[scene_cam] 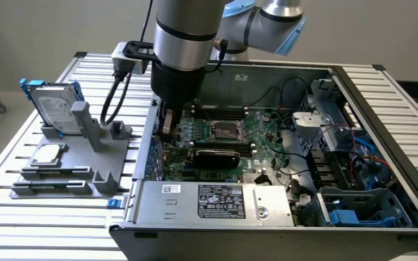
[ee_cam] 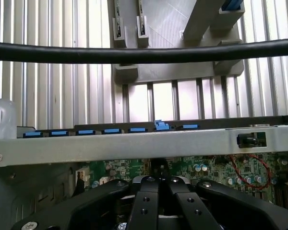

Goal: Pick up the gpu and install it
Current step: 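Press down on the gpu until it lock into place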

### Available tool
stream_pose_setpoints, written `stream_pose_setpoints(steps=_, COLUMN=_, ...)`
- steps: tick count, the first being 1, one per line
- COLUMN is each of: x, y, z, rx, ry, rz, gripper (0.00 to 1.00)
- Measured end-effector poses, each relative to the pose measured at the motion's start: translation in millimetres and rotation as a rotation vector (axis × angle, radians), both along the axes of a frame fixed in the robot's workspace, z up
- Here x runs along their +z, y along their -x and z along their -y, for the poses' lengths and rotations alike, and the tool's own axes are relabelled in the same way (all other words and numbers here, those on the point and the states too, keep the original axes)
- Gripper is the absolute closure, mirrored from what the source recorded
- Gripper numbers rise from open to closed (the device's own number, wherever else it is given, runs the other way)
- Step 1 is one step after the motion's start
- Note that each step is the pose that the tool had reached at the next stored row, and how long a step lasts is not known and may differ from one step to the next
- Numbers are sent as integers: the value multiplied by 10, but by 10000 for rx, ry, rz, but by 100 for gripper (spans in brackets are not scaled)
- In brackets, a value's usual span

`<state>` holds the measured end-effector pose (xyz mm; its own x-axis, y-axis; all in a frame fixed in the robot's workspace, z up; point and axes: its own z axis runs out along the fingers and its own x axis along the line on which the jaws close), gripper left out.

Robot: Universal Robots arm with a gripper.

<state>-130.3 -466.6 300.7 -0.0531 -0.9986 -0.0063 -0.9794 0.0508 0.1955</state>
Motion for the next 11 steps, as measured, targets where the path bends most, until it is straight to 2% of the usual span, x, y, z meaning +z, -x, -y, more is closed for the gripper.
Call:
stream_pose_setpoints(steps=6, x=2, y=0, z=-3, rx=1, ry=3, rz=-13, gripper=89)
stream_pose_setpoints(steps=11, x=2, y=0, z=-18, rx=0, ry=4, rz=-46, gripper=89)
